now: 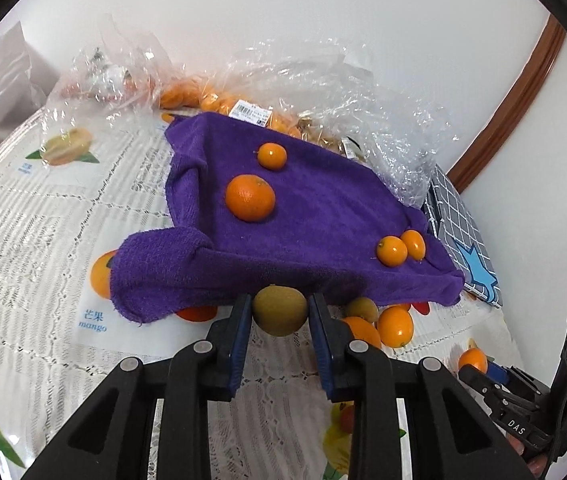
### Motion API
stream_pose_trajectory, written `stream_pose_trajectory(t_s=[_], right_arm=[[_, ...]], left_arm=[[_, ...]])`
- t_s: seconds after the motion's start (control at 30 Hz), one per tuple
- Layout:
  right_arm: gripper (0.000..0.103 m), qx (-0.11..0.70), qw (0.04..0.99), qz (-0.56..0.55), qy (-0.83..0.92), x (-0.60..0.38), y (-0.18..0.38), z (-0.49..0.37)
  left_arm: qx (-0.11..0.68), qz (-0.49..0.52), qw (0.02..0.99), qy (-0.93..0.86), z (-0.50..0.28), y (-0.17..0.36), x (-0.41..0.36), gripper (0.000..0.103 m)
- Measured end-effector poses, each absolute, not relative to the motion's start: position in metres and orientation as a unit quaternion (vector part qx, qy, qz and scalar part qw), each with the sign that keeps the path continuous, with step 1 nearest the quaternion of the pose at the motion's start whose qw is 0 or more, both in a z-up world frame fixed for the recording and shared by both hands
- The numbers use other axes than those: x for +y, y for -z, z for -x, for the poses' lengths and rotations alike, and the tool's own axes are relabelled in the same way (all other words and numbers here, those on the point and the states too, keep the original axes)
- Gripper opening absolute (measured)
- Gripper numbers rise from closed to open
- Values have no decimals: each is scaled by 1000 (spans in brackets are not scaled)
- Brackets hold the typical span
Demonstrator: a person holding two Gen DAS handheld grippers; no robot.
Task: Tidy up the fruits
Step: 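Carry the large orange in the right gripper over the towel while the left carries the brown fruit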
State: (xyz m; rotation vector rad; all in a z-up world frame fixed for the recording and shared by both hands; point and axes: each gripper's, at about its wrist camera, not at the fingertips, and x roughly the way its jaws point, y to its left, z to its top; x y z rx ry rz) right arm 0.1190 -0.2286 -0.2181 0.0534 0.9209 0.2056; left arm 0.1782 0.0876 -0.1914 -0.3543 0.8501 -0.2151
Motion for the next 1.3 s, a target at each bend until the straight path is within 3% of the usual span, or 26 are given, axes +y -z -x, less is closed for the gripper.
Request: stream_pose_trajectory(t_s=[0.67,1.3], right_arm=[[40,420,902,-19,-104,-226,194,-120],[40,383,918,-26,-102,-235,159,-167]], left_arm=[[373,152,910,97,-155,161,86,28],[349,159,921,69,-196,130,100,28]])
